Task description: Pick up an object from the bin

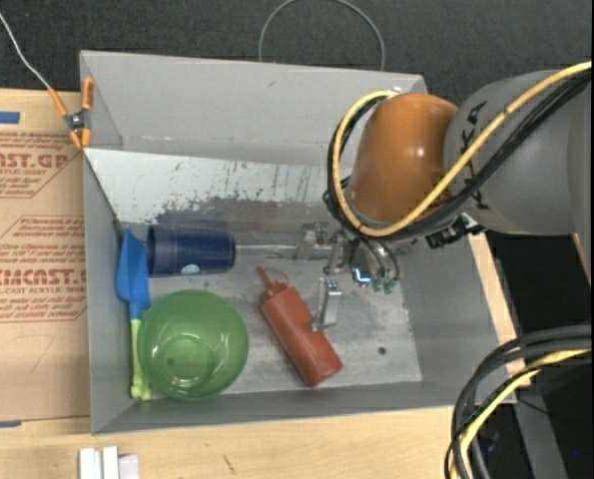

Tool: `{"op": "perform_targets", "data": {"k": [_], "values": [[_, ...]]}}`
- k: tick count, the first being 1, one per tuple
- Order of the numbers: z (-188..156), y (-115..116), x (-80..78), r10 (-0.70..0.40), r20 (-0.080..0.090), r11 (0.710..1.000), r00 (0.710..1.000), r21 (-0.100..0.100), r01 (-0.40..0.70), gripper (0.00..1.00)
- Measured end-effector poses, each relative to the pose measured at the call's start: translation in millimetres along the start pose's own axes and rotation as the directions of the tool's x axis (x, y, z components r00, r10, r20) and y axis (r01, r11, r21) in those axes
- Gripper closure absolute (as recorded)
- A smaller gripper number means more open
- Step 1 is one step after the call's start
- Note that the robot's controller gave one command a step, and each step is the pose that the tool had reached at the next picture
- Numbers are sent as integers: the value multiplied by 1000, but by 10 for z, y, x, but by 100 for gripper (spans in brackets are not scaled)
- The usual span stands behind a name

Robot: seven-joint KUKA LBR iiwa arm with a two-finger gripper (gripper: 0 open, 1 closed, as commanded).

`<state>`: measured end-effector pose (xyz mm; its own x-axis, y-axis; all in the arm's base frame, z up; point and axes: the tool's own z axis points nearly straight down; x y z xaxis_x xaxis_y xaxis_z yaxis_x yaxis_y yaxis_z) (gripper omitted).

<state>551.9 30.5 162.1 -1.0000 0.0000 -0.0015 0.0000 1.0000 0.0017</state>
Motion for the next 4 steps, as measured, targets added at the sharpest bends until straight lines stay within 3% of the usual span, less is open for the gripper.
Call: {"op": "perform_targets", "data": {"k": [1, 2, 3, 4], "values": [[0, 0, 0, 0, 0, 1000, 1000, 0, 0, 0], [907, 486, 93, -113, 3, 994, 994, 0, 113, 0], [966, 516, 126, -119, -3, 993, 993, -2, 119, 0], [927, 340, 129, -150, 3, 989, 989, -1, 150, 100]]}}
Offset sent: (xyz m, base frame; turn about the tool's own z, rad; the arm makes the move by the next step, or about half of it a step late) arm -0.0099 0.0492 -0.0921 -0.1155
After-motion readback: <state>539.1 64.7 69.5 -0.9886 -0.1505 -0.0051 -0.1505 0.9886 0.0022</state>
